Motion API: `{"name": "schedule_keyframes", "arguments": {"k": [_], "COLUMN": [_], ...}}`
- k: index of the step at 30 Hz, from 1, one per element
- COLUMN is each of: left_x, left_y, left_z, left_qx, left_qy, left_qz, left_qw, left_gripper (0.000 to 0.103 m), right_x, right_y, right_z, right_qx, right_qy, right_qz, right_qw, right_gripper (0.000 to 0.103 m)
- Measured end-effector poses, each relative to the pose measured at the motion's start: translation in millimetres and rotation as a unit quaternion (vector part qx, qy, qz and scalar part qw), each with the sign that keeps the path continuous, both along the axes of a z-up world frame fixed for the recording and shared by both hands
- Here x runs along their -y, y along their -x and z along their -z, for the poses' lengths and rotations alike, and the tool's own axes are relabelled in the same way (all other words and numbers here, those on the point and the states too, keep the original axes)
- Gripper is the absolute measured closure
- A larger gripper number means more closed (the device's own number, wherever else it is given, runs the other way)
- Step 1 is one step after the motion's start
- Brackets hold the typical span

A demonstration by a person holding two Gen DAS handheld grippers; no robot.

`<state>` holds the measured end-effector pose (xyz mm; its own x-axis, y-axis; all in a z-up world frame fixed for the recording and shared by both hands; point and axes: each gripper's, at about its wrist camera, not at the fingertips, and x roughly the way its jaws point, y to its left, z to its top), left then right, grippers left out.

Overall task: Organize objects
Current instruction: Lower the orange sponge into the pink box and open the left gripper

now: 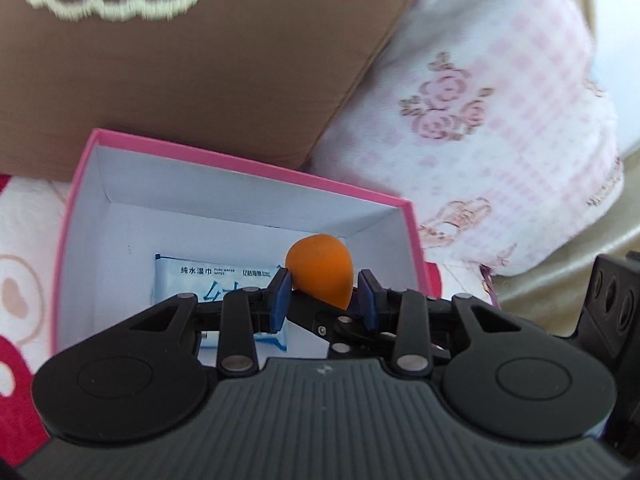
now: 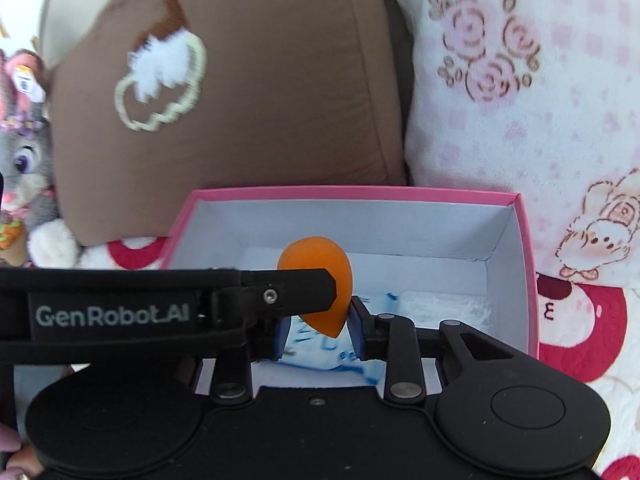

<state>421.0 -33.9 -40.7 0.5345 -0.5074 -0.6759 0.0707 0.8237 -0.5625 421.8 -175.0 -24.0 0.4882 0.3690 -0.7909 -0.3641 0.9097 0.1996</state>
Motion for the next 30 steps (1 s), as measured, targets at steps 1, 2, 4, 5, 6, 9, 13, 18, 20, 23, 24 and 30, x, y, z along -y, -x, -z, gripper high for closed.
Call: {"name": "schedule_keyframes", "arguments": {"k": [1,2,4,5,6,9,13,18,20,23,24,30], "left_x": [2,3,3,2,1,-5,-6,0,1,2,2,5], "left_y": [-5,-9,-17,-20,-23,-31,-38,-44,-47,-51,-51,-41], "left_z": [5,11,22,27,32,47,60,65,67,70,69,53], "left_qx": [-0.006,-0.011,-0.020,-0.023,-0.028,-0.042,-0.058,-0.061,-0.063,-0.063,-0.062,-0.046], "left_qy": [0.002,0.005,0.017,0.026,0.035,0.080,0.107,0.104,0.110,0.112,0.112,0.065], "left_qz": [-0.003,-0.007,-0.019,-0.025,-0.031,-0.048,-0.055,-0.049,-0.052,-0.059,-0.061,-0.043], "left_qw": [1.0000,0.9999,0.9995,0.9991,0.9985,0.9948,0.9911,0.9915,0.9906,0.9899,0.9898,0.9959], "left_gripper": [0.069,0.069,0.069,0.069,0.069,0.069,0.070,0.071,0.071,0.071,0.071,0.071], "right_x": [-2,-3,-5,-7,-9,-17,-21,-15,-15,-12,-11,5], "right_y": [-5,-10,-20,-24,-27,-34,-41,-48,-49,-47,-45,-27], "right_z": [5,9,17,20,22,28,38,40,39,36,34,20], "right_qx": [-0.001,-0.005,-0.007,-0.005,-0.005,0.013,0.011,0.019,0.033,0.048,0.055,0.062], "right_qy": [0.009,0.015,0.032,0.042,0.053,0.104,0.135,0.134,0.149,0.167,0.169,0.146], "right_qz": [-0.002,-0.003,-0.012,-0.016,-0.023,-0.036,-0.056,-0.046,-0.040,-0.029,-0.027,-0.022], "right_qw": [1.000,1.000,0.999,0.999,0.998,0.994,0.989,0.990,0.988,0.984,0.984,0.987], "right_gripper": [0.068,0.068,0.068,0.068,0.068,0.067,0.067,0.067,0.067,0.068,0.068,0.068]}}
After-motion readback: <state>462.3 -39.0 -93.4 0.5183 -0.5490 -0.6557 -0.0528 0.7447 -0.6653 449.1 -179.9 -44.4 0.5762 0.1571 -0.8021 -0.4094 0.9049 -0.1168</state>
